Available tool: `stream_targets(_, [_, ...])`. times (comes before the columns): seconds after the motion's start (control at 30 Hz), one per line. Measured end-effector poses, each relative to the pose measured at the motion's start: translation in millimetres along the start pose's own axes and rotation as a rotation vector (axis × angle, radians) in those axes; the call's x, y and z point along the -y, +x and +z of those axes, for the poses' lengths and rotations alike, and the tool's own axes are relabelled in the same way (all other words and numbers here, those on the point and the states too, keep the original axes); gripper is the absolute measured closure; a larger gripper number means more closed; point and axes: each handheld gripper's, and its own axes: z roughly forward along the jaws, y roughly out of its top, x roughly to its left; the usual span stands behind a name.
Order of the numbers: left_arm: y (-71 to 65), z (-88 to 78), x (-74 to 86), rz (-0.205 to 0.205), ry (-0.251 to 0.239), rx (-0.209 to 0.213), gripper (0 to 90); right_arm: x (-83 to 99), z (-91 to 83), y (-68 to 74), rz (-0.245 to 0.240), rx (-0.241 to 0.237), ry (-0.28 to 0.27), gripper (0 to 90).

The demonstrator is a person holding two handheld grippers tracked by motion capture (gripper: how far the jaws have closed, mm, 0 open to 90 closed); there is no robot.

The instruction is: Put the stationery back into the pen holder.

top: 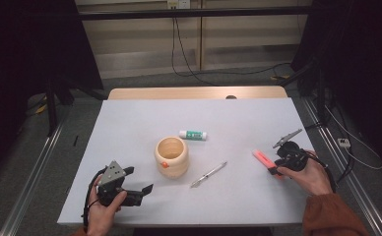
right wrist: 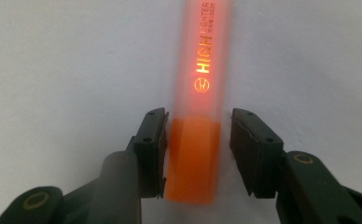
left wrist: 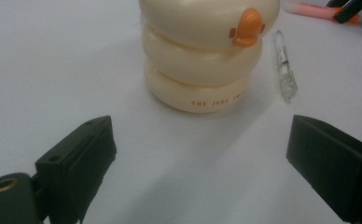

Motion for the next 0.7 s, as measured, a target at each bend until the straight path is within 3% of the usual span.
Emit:
stream_targets(0.3, [0.4, 0.6, 0.2, 0.001, 0.001, 0.0, 7.7, -3.2, 1.3, 0.5, -0.009, 0.0, 0.029, 58.1])
stream_targets(0.47, [0.0, 1.4, 0.2, 0.004, 0.009, 0.007, 8.4, -8.3, 1.3, 2.7, 0.004, 0.018, 0.057, 68.2])
stream_targets(0.7, [0.8, 1.3, 0.3, -0.001, 0.01, 0.004, 8.4, -9.8, 0.8, 4.7, 0.011, 0.032, 0.064, 68.3])
